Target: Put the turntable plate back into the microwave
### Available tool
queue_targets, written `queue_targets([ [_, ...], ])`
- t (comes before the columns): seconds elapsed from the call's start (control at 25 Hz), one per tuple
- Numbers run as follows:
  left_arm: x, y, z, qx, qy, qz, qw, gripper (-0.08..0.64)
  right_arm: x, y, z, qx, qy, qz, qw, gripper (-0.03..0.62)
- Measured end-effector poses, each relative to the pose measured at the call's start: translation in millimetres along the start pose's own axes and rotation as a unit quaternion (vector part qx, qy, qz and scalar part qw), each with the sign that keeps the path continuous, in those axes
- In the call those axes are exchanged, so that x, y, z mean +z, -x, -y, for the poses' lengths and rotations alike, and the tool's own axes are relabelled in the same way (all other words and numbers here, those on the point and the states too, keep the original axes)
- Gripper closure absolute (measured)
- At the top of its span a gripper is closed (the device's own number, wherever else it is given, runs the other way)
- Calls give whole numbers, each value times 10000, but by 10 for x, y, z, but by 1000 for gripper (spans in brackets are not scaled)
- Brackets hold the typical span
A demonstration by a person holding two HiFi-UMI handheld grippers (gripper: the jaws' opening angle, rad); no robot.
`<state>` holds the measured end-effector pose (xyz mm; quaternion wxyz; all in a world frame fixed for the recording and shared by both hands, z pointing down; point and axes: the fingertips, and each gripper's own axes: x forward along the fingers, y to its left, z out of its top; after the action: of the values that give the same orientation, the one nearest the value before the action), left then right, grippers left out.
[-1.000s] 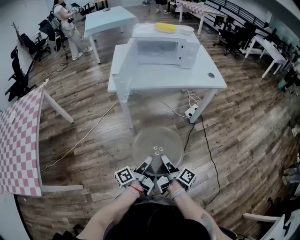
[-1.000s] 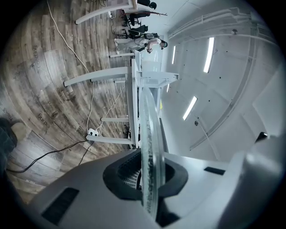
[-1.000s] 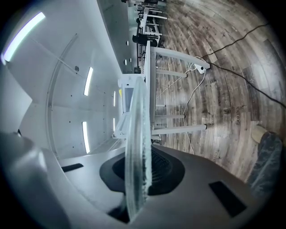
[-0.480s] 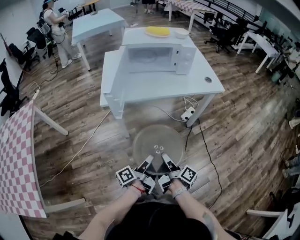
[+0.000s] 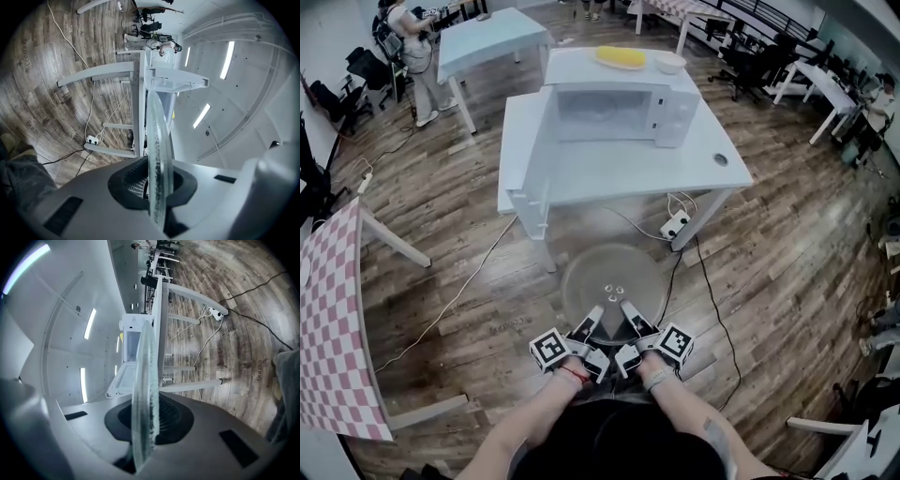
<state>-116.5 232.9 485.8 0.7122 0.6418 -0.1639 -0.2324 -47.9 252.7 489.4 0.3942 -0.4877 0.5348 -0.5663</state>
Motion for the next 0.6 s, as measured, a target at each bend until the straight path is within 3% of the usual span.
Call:
queue_targets([
  [0.6, 500, -551, 82, -97, -79, 621, 9980, 531, 380, -735, -124, 86, 29, -627, 9980, 551],
])
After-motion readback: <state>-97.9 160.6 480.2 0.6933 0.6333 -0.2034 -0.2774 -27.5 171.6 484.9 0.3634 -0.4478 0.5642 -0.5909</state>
